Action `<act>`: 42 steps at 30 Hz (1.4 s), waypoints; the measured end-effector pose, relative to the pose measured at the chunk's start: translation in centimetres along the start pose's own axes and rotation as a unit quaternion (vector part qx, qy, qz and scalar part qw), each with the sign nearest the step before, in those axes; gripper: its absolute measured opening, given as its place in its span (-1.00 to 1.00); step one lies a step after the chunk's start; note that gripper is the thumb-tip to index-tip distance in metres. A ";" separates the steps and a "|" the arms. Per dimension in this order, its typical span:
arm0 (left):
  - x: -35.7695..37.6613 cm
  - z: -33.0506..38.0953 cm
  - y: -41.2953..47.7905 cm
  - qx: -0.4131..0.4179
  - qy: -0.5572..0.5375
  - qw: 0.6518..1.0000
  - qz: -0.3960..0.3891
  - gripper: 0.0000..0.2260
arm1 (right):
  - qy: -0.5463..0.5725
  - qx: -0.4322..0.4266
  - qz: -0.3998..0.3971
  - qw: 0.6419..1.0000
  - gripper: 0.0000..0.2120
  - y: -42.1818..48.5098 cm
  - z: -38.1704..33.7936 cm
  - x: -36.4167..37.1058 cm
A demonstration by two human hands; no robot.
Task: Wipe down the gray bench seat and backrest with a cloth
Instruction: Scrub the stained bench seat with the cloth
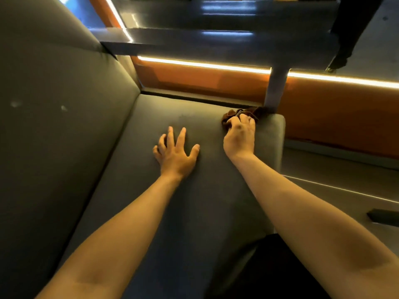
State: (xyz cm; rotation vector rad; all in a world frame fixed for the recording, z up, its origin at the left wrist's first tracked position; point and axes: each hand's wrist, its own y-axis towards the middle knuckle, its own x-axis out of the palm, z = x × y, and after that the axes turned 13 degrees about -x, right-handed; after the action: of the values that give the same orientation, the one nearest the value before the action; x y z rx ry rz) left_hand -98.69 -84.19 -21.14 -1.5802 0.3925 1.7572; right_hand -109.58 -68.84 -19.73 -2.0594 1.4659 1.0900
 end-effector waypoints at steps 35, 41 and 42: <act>2.3 -0.2 0.1 0.002 -0.038 0.998 0.059 -0.35 | -0.038 -0.006 0.002 0.999 -0.67 4.5 -1.3 2.1; 2.4 -0.2 0.0 0.007 -0.039 0.997 0.070 -0.29 | 0.047 -0.113 -0.087 0.989 -0.77 1.7 -6.4 4.4; 2.4 -0.2 -0.1 0.007 -0.041 0.997 0.070 -0.29 | 0.049 -0.134 -0.091 0.986 -0.78 1.3 -6.4 4.4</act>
State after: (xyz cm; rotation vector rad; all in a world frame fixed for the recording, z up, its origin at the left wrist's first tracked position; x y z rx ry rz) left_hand -98.48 -83.52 -23.45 -1.4976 0.4836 1.9141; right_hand -107.71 -76.45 -18.93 -2.4100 1.1971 1.1777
